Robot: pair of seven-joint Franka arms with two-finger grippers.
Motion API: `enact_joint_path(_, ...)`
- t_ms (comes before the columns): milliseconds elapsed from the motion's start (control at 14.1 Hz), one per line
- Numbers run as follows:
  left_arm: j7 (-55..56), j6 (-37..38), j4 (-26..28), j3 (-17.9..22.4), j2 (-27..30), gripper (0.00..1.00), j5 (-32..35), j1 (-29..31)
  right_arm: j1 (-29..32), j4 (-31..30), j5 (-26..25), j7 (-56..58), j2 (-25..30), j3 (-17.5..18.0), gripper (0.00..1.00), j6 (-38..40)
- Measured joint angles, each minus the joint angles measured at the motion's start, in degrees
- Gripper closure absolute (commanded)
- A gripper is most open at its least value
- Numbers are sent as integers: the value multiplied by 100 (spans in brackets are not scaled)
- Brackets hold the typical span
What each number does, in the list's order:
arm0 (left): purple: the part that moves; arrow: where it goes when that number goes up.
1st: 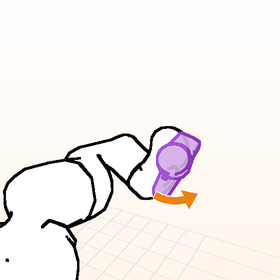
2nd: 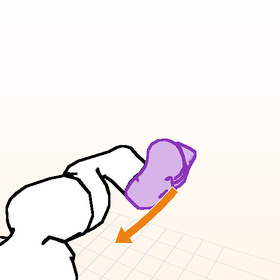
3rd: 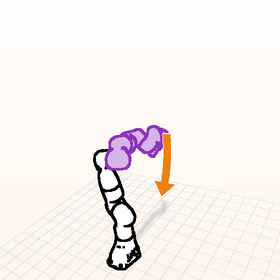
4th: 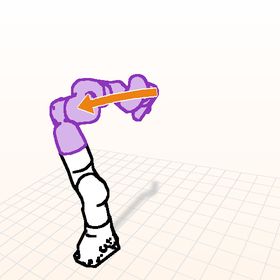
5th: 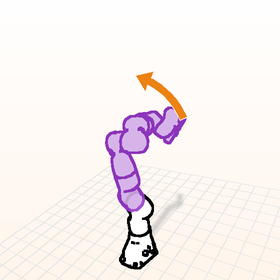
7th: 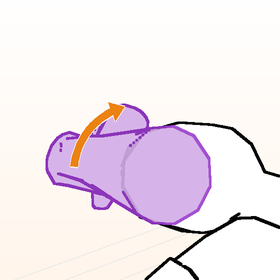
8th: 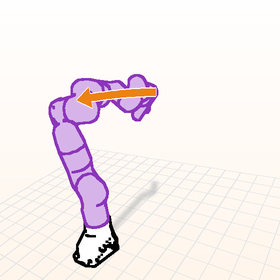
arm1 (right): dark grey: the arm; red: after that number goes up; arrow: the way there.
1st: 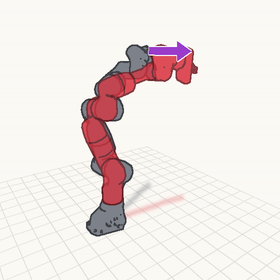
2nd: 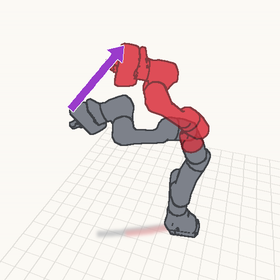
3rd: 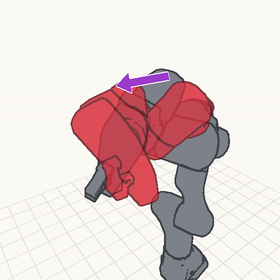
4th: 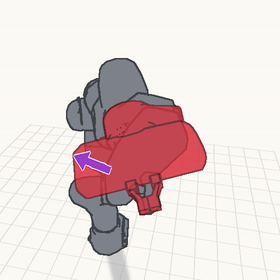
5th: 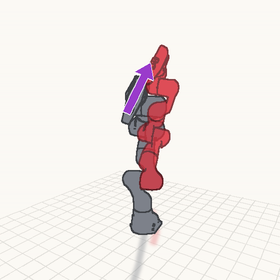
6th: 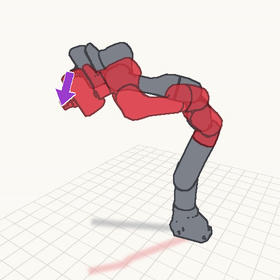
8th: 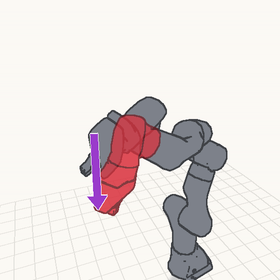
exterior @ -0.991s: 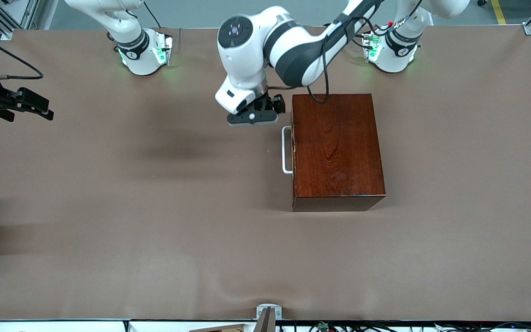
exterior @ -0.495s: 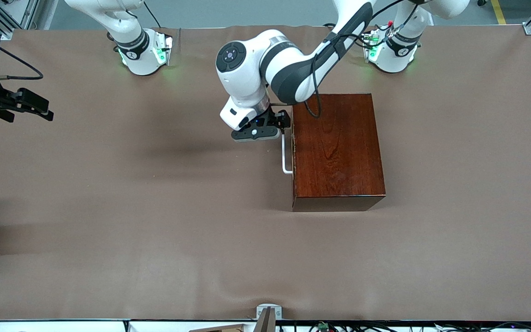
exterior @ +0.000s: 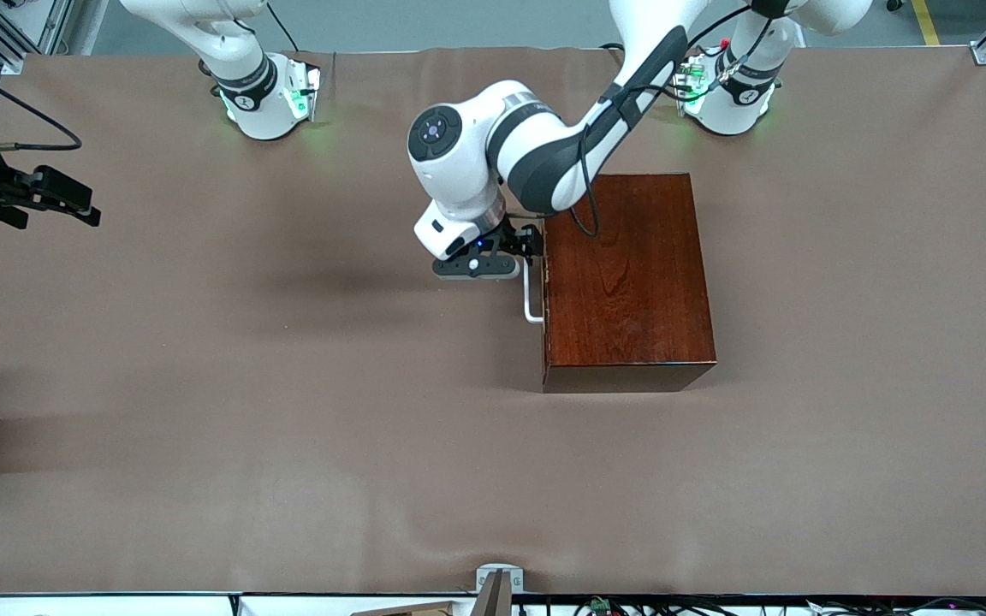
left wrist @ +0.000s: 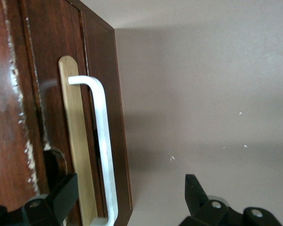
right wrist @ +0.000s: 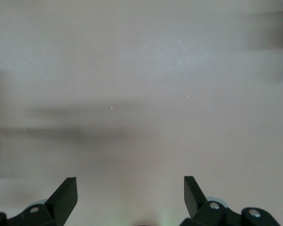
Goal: Open drawer, take yellow block, close drawer
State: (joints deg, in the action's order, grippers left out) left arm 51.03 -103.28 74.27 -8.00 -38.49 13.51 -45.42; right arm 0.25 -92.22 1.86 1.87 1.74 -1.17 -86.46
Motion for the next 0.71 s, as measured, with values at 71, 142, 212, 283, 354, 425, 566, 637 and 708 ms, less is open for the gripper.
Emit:
enact_joint_path(71, -15, -38, -1, 22, -40, 0, 0, 1, 0, 0, 0, 0, -1, 2, 0, 0)
enact_joint_path(142, -19, -73, -1, 33, -76, 0, 0, 0, 0, 0, 0, 0, -1, 3, 0, 0)
enact_joint_path(212, -19, -111, -1, 36, -107, 0, 0, 0, 0, 0, 0, 0, -2, 3, 0, 0)
enact_joint_path(283, -19, -142, -2, 36, -130, 0, 0, 0, 0, 0, 0, 0, -2, 4, 0, 0)
enact_joint_path(354, -19, -162, -2, 36, -154, 0, 0, -1, -1, 0, 0, 0, -3, 4, 0, 0)
enact_joint_path(425, -19, -184, -2, 37, -178, 0, 0, -2, -1, 0, 0, 0, -3, 4, 0, 0)
enact_joint_path(566, -19, -233, -2, 37, -225, 0, 0, -2, -1, 0, 0, 0, -4, 4, 0, 0)
enact_joint_path(637, -19, -242, -2, 37, -248, 0, 0, -2, -1, 0, 0, 0, -5, 4, 0, 0)
enact_joint_path(708, -19, -246, -2, 37, -269, 0, 0, -2, -1, 0, 0, 0, -5, 4, 0, 0)
